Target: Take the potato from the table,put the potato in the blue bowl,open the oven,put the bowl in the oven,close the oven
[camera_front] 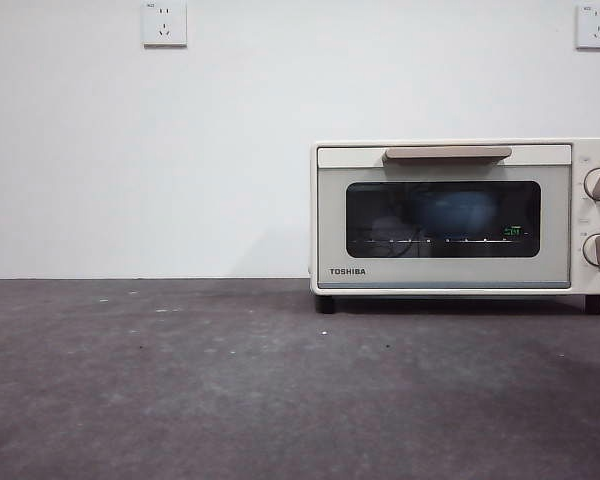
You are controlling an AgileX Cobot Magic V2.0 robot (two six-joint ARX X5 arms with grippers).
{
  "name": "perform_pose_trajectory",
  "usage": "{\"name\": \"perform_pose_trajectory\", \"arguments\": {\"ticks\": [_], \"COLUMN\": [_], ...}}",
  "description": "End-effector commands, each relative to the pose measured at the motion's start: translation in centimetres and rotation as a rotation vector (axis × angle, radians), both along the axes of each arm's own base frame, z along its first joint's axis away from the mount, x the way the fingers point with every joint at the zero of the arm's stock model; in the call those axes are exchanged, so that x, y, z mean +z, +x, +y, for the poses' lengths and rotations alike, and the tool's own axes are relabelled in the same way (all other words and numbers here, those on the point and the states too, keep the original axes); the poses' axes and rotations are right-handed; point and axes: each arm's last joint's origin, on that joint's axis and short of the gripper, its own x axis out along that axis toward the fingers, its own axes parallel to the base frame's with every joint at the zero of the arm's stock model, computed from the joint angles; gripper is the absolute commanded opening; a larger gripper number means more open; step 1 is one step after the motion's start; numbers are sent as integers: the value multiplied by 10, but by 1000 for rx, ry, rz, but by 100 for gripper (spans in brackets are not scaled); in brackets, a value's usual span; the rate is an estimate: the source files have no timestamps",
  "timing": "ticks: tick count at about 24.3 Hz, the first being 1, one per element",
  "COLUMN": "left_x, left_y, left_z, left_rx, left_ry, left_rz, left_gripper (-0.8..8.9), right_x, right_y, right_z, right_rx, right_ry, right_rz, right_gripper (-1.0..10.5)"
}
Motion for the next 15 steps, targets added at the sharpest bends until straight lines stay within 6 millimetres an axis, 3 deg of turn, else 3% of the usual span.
{"name": "perform_pose_trajectory", "arguments": {"ticks": [1,15], "left_x": [-3,-3], "left_y": [0,0], "left_z": [0,0], "left_rx": [2,2], "left_ry": [-4,-4], "left_rz": [4,5], "left_gripper": [-4,-4], "right_x": [-7,-19], "right_y": [0,-1], "right_z": [2,3], "right_rx": [71,121], "right_ry": [1,-31], "right_rz": [31,157], "right_gripper": [1,1]}}
